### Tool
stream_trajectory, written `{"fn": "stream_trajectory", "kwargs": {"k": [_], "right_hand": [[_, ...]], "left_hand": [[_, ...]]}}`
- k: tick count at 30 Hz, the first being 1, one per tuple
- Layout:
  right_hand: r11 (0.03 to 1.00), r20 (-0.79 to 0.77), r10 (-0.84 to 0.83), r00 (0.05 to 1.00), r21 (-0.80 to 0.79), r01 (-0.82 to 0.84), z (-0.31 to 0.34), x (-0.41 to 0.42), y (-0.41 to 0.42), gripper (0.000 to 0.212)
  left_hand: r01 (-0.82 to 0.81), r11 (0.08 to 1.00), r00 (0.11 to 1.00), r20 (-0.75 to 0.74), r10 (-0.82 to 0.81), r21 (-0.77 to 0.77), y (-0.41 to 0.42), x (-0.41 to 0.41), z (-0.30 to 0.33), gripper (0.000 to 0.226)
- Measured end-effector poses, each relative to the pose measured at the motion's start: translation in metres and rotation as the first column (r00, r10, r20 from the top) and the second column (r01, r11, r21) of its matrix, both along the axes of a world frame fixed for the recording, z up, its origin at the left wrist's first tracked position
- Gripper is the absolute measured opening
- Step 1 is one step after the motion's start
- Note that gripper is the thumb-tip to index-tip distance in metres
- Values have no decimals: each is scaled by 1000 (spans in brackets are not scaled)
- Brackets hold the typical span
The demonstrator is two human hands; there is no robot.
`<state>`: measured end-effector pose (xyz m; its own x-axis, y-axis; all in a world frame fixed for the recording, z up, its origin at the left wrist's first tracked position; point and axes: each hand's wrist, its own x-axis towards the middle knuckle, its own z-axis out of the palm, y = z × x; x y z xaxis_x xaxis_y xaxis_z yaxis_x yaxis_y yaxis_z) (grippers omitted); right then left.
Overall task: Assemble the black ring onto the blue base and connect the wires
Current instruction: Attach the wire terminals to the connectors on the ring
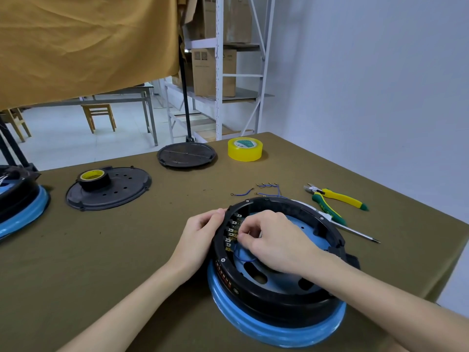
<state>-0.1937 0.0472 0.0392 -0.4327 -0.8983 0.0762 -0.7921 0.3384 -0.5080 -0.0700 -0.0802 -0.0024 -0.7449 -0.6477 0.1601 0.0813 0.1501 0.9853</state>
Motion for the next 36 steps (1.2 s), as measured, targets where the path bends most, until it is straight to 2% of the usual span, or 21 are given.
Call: {"fn": "stream_trajectory", "kwargs": {"k": [12, 17, 20, 27, 36], "right_hand": [[998, -6, 55, 998, -4, -55, 2, 4, -1, 17], [988, -317, 146, 937, 86, -125, 5, 10, 1, 19], [983, -423, 177, 889, 118, -140, 10, 10, 0, 21], [990, -320, 138, 937, 18, -140, 9, 9, -3, 14], [987, -78, 103, 992, -115, -112, -2, 2, -6, 13]], "left_hand": [[26, 1000, 1000, 13, -26, 16, -4, 1, -6, 40], [80, 996, 997, 17, -81, 36, -6, -1, -7, 39], [91, 995, 996, 20, -91, 37, -6, -1, -8, 40], [113, 994, 993, 32, -113, 5, -8, -2, -10, 42], [88, 996, 993, 72, -89, 11, -6, -2, -9, 40]]}}
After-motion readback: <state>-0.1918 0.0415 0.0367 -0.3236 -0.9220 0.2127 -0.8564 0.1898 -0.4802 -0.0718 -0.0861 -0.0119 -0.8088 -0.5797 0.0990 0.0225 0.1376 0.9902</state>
